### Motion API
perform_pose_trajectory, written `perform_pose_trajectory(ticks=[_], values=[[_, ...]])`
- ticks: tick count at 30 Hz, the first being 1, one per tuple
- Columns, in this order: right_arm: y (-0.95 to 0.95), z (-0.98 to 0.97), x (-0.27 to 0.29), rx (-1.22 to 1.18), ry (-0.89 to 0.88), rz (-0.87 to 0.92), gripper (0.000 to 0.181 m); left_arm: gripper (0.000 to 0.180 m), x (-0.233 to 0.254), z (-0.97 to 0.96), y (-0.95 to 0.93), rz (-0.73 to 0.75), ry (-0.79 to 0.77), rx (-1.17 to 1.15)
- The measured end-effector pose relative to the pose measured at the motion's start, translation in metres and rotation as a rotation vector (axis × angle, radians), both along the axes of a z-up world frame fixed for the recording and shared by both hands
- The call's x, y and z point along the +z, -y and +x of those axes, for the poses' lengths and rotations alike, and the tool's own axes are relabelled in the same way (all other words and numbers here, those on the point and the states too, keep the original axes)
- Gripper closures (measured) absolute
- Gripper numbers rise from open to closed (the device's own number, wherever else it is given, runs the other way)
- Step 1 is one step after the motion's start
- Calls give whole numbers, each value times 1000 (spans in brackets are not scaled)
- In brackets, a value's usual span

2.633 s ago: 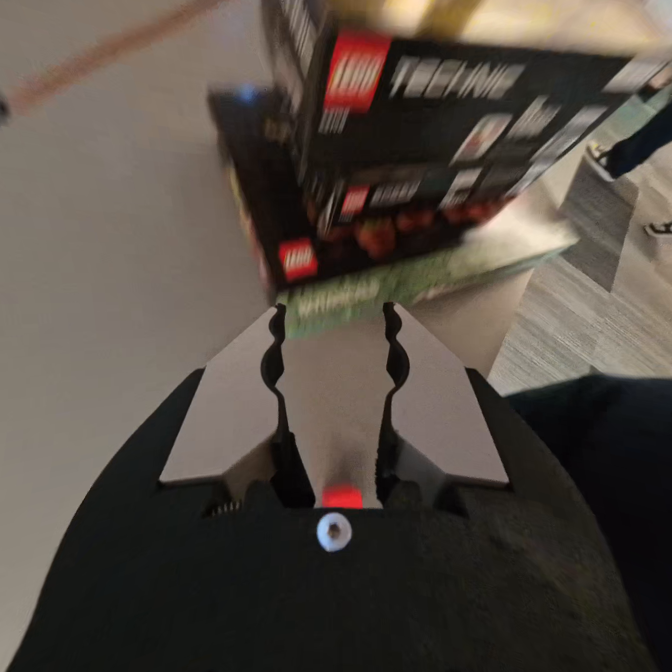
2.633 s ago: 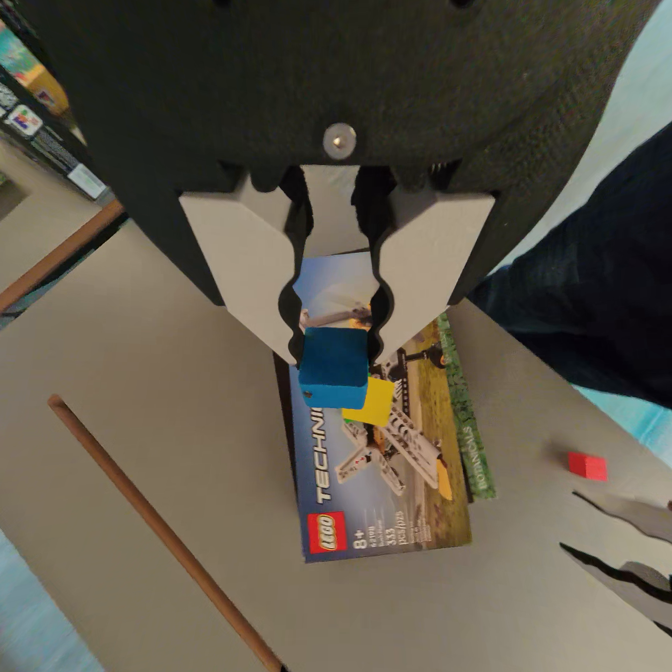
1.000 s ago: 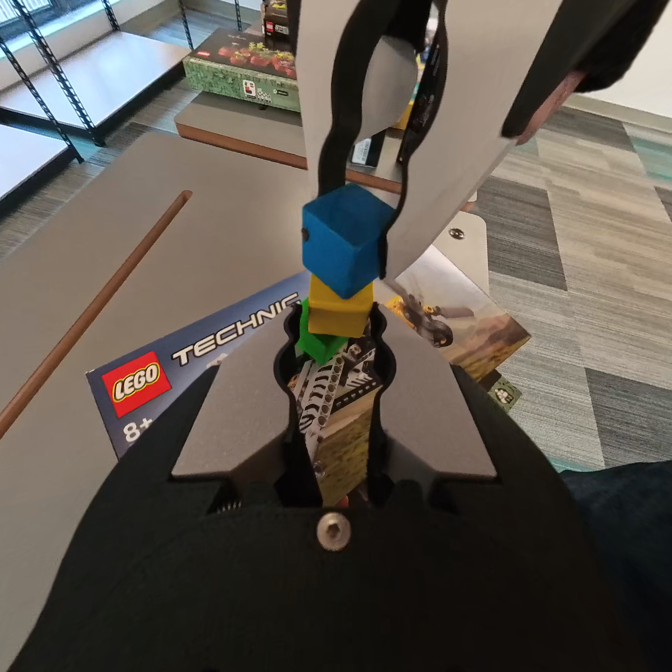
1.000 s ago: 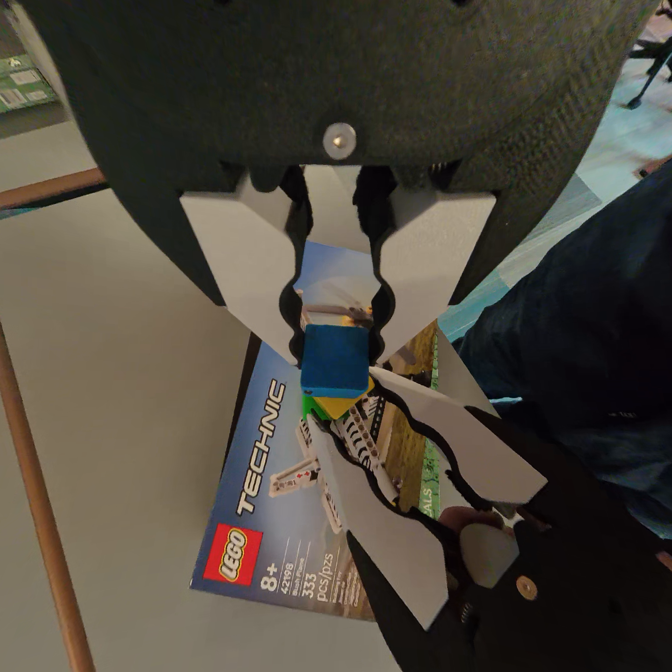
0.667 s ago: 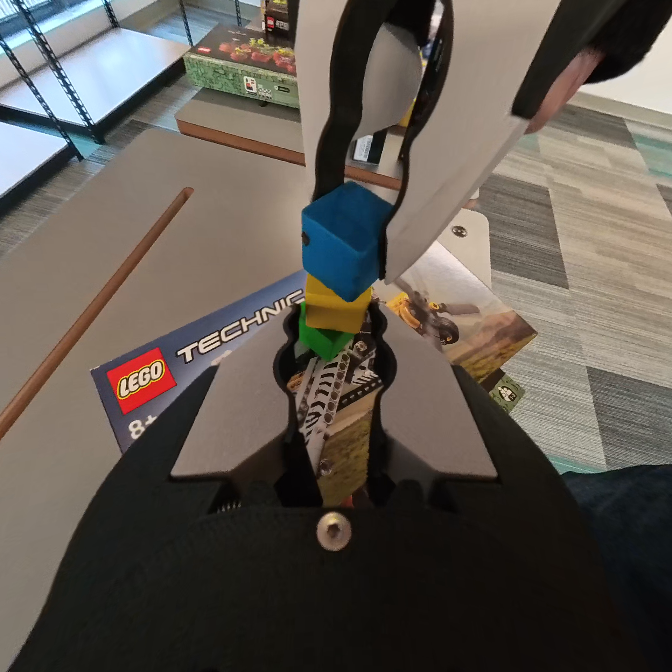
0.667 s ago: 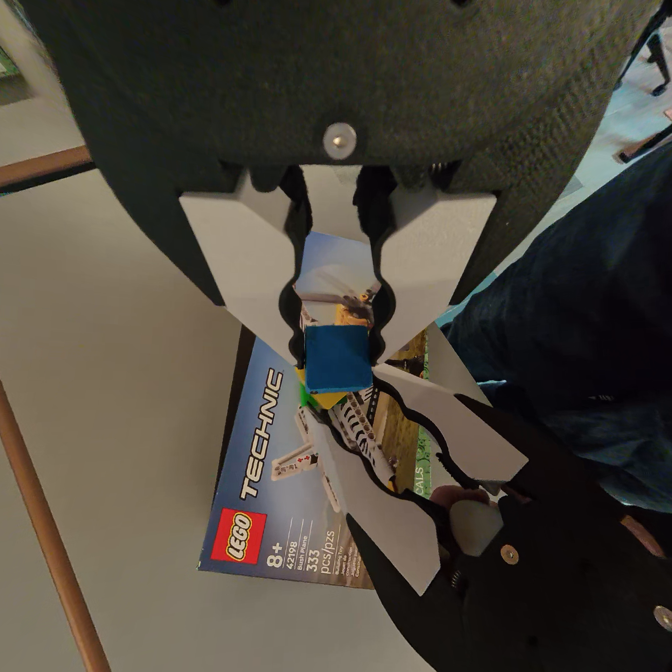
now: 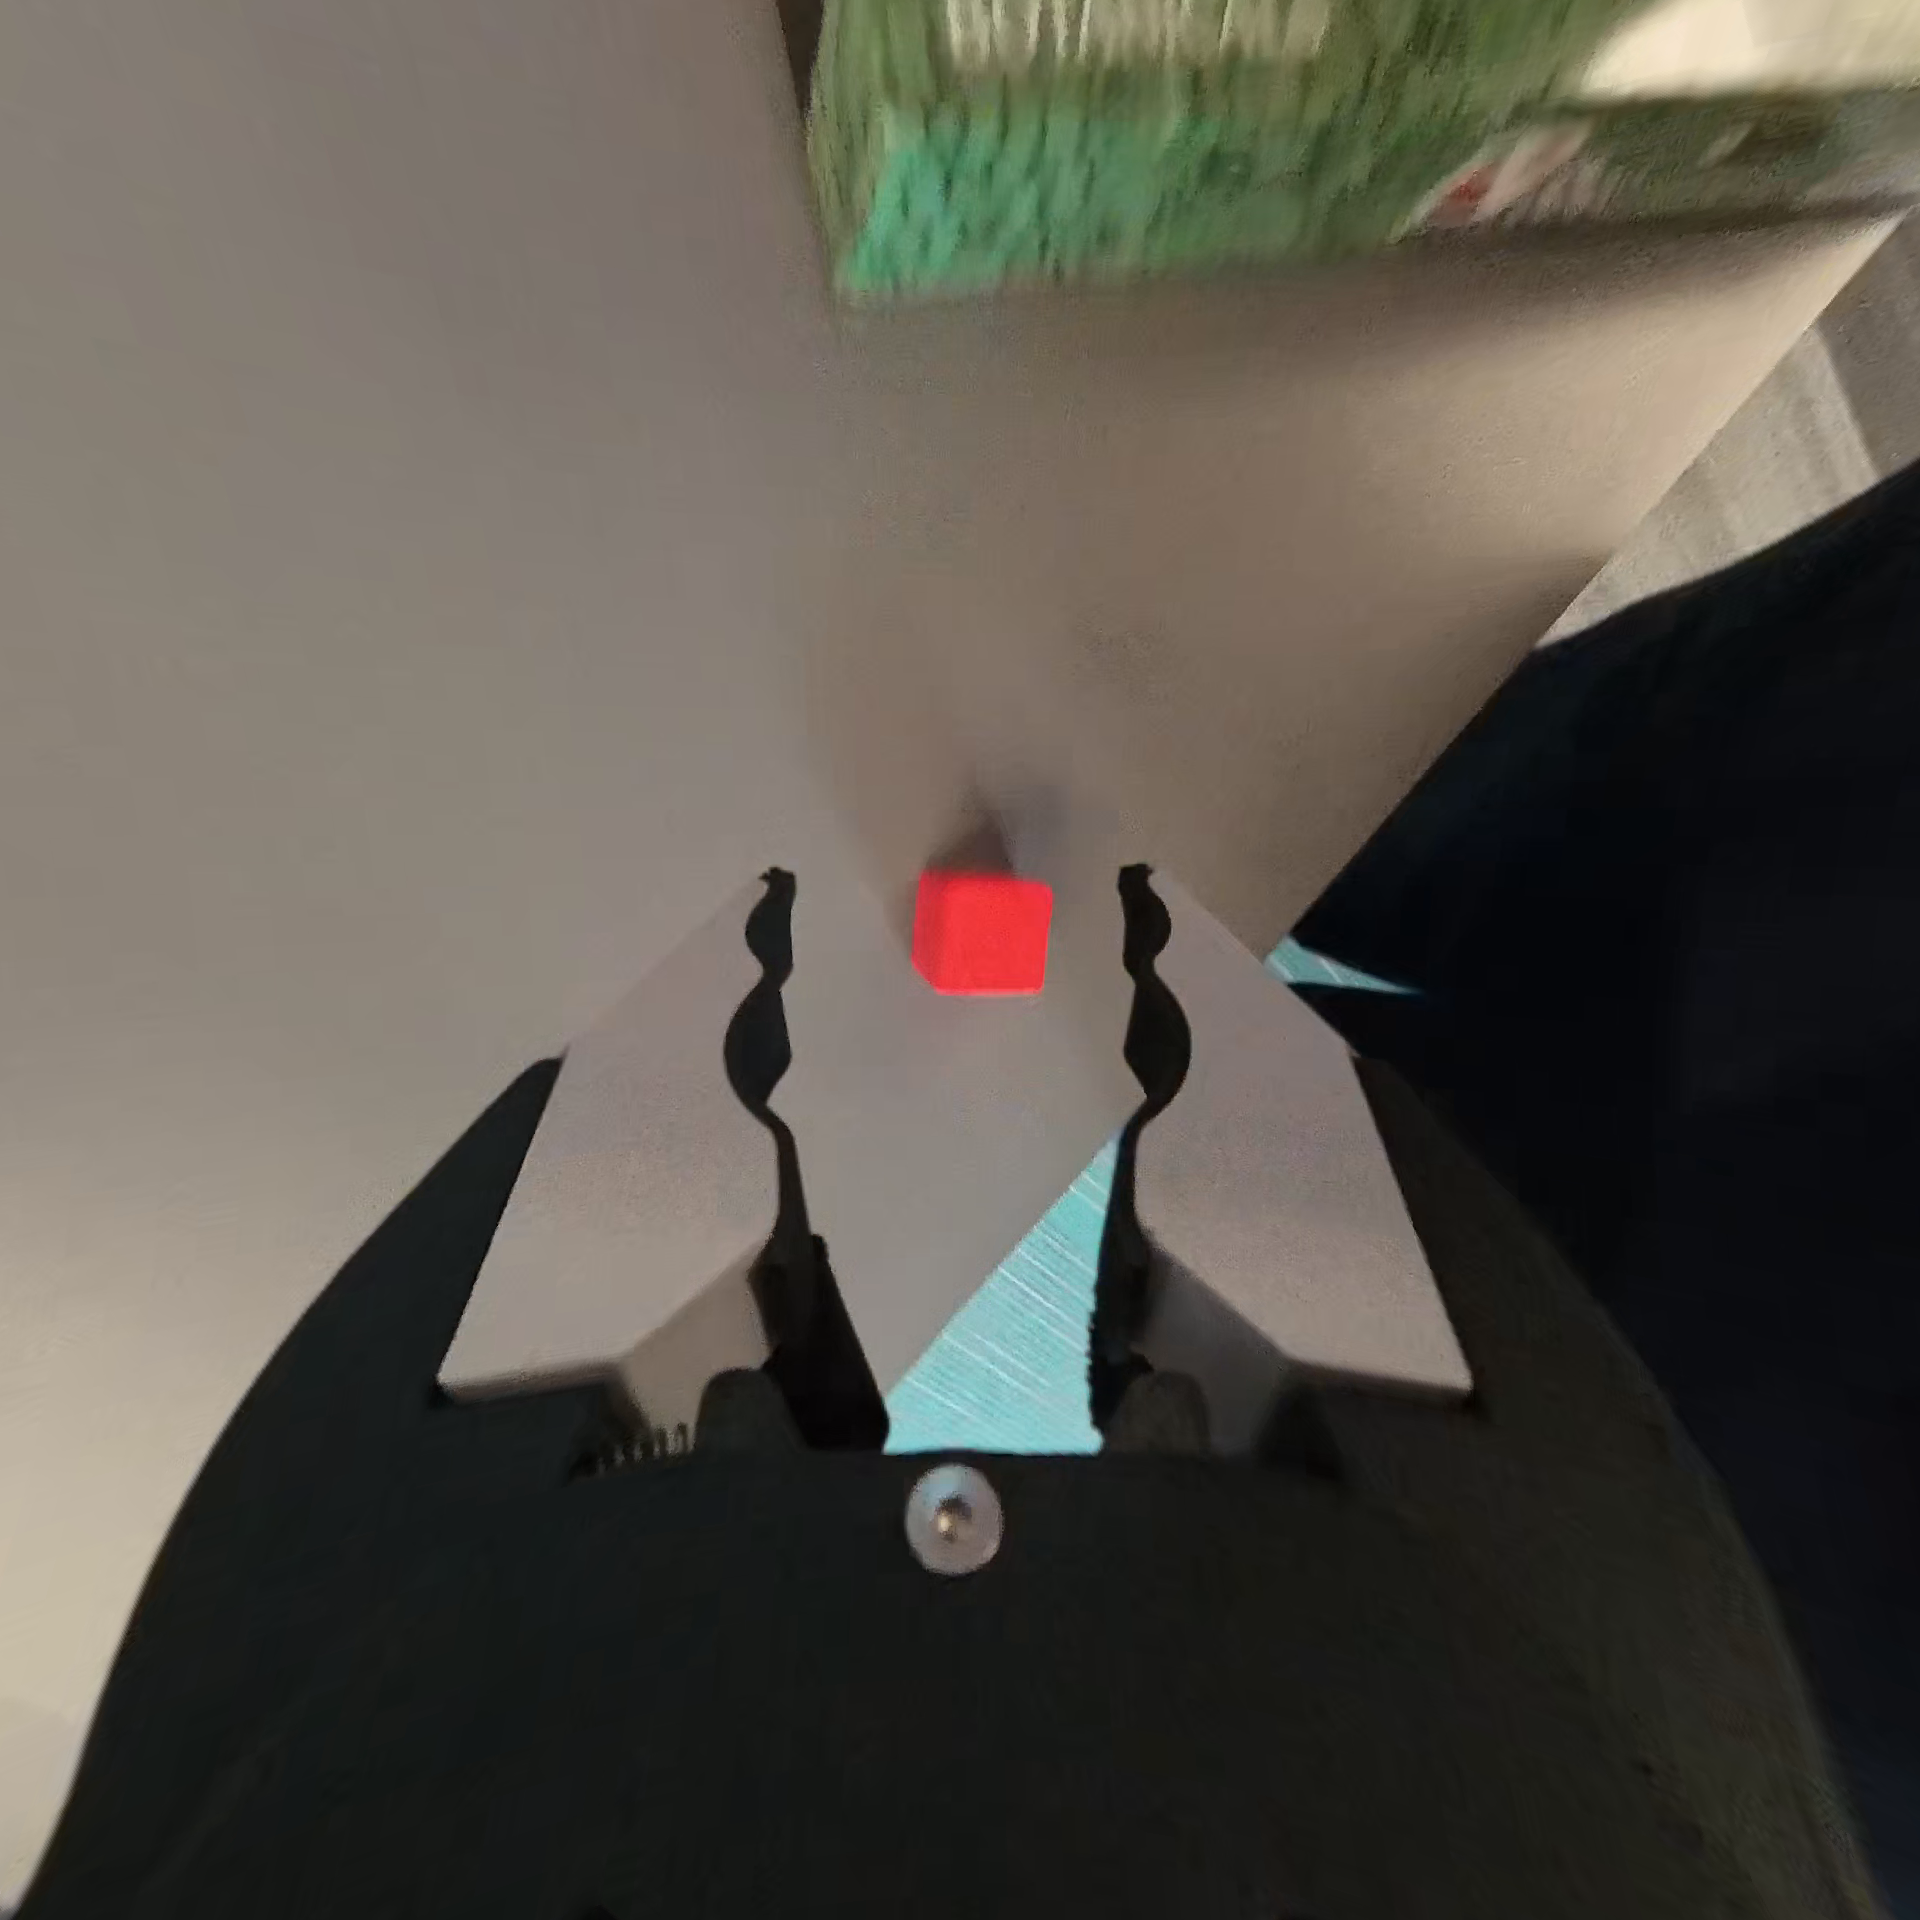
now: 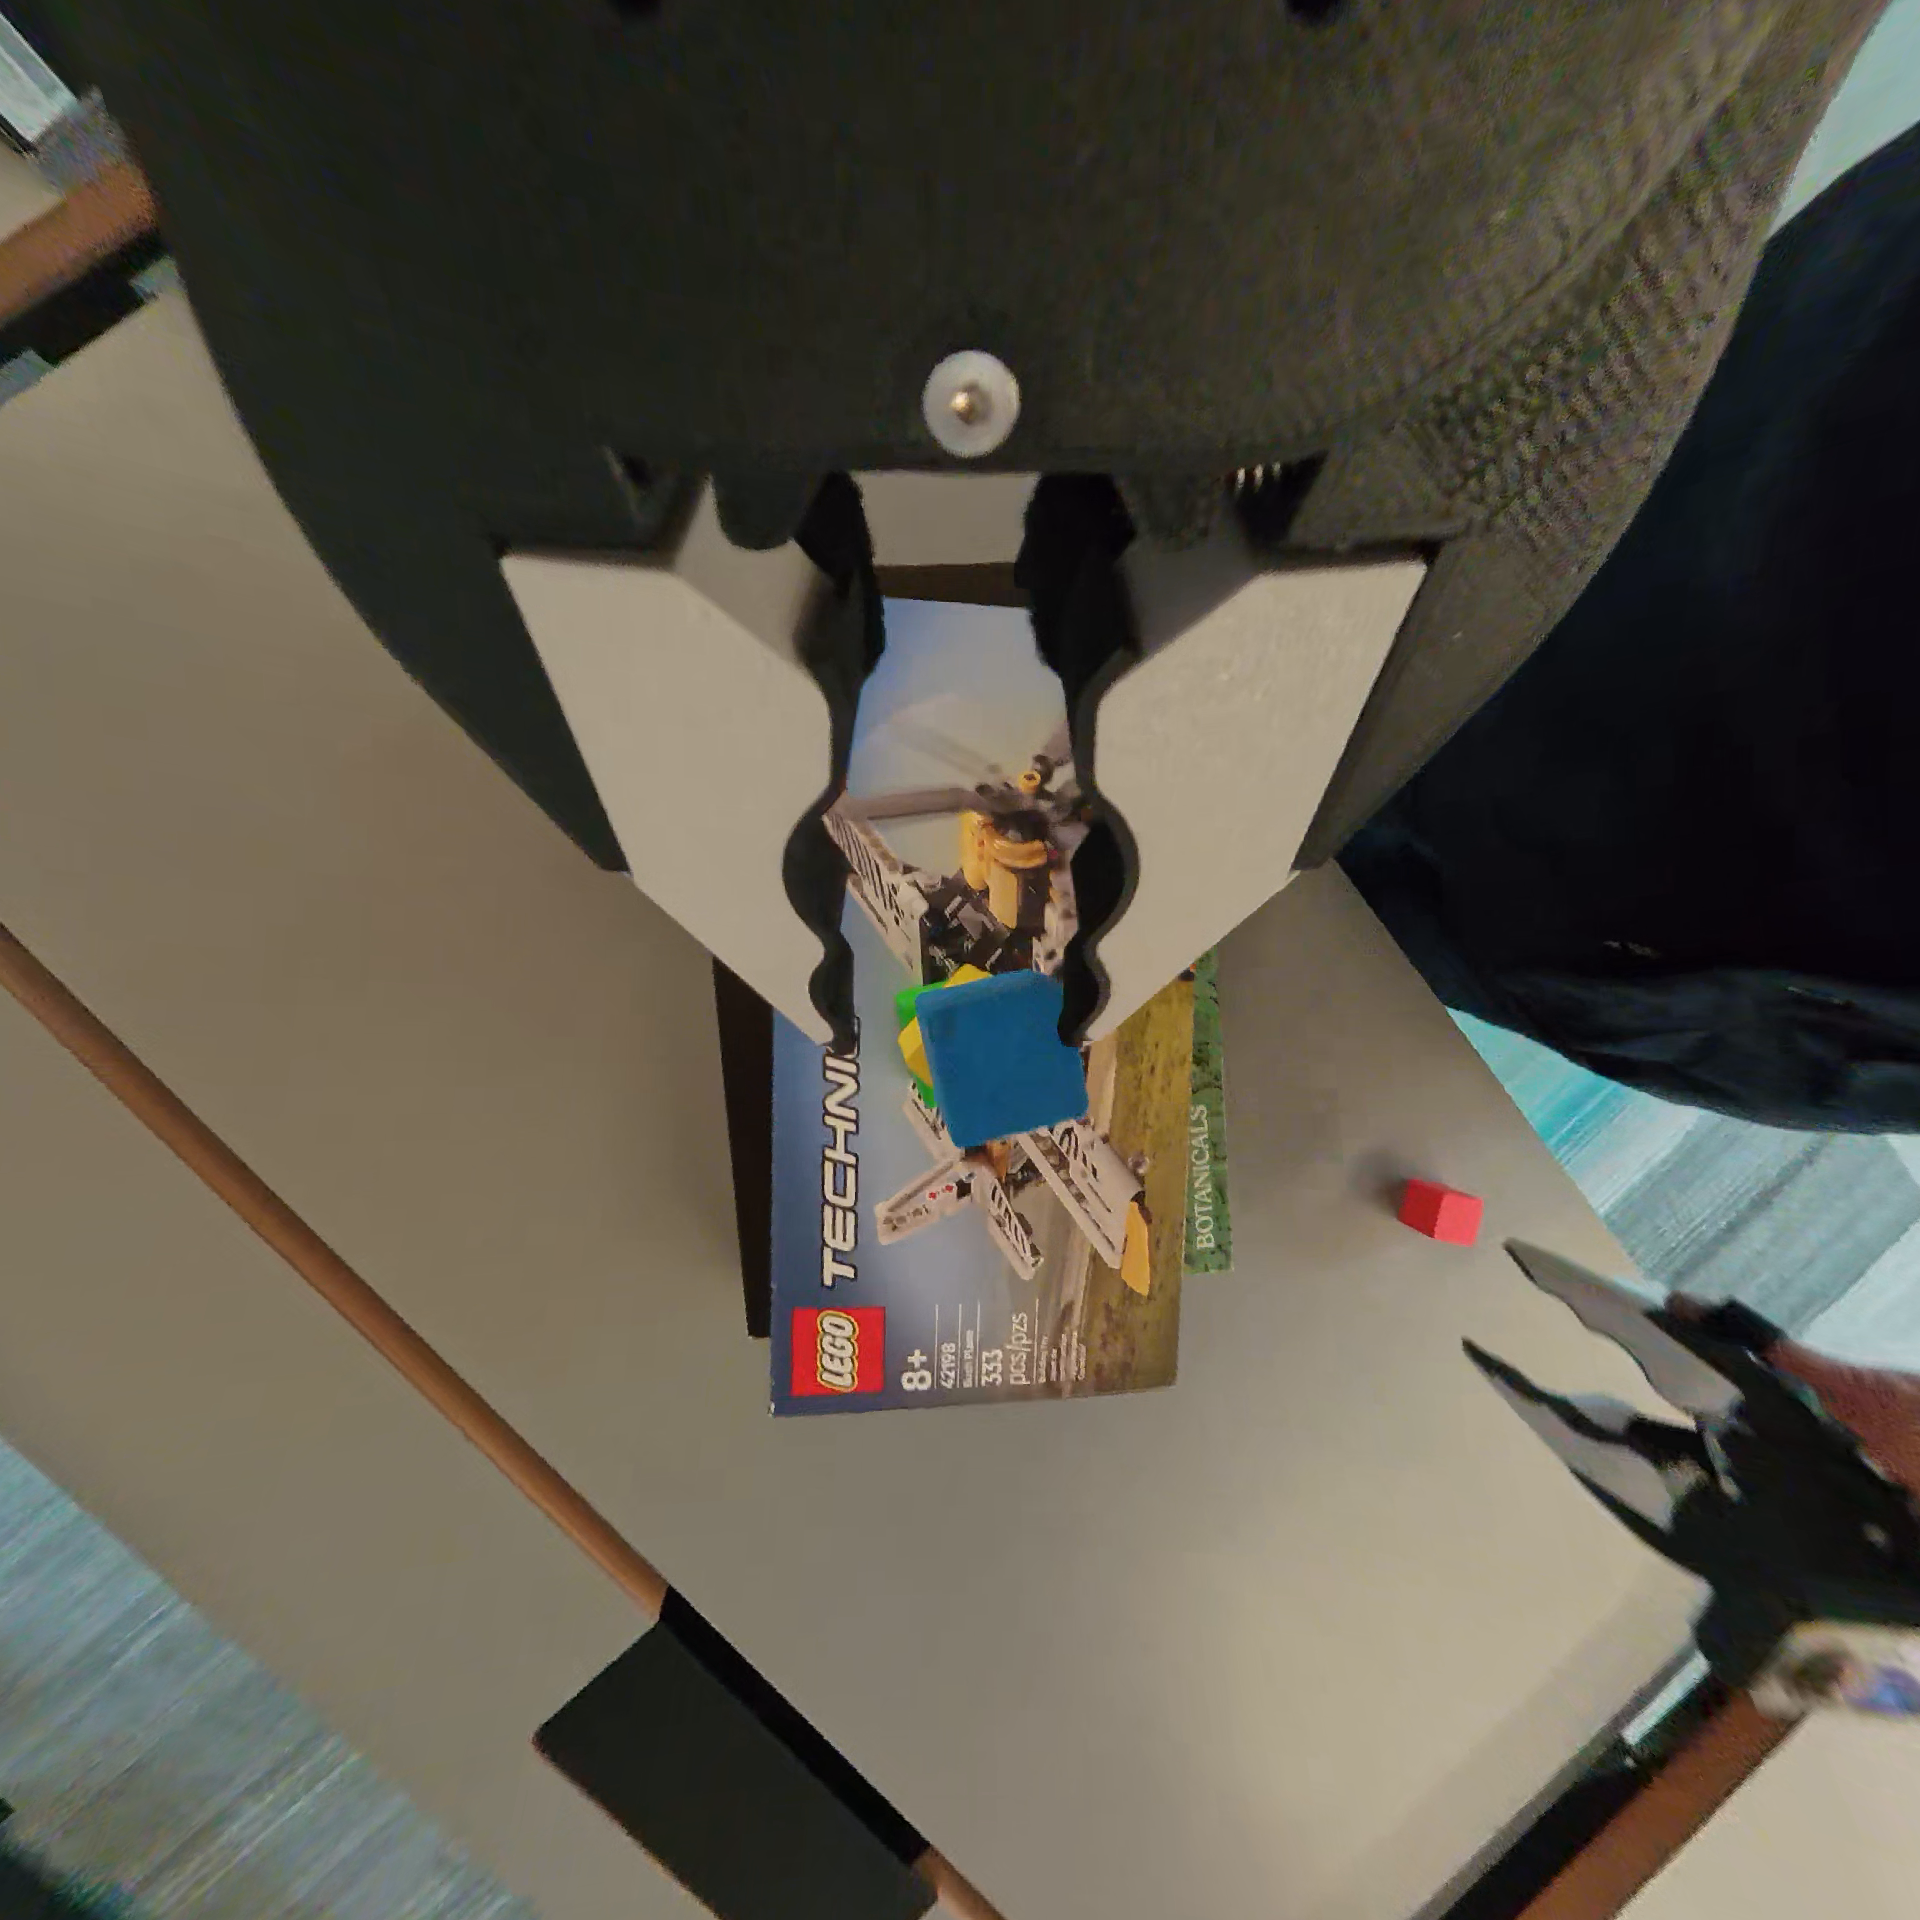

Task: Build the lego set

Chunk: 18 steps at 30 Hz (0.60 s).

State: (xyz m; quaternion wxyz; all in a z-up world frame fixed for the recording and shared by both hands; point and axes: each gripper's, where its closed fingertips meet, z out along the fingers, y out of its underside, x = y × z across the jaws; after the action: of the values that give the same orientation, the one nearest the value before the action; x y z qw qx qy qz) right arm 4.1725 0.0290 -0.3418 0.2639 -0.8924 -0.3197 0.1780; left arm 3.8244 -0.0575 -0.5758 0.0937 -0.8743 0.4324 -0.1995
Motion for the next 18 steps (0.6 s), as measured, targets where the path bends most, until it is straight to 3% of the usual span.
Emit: perform_pose_trajectory(ticks=[4, 7, 11, 14, 18], values=[[-4, -10, 3, 6, 9, 20, 143, 124, -39, -3, 30, -33, -91, -11], [-5, -16, 10, 16, 17, 38, 144, 148, -58, 1, 38, -40, -134, -5], [-2, -11, 19, -4, 26, 70, 145, 150, -53, 12, 33, -33, -89, 20], [0, -3, 29, -47, -6, 94, 144, 150, -11, 47, 5, 44, 42, 12], [7, 6, 37, -91, -75, 107, 143, 150, 92, 132, -51, 184, 329, -29]])
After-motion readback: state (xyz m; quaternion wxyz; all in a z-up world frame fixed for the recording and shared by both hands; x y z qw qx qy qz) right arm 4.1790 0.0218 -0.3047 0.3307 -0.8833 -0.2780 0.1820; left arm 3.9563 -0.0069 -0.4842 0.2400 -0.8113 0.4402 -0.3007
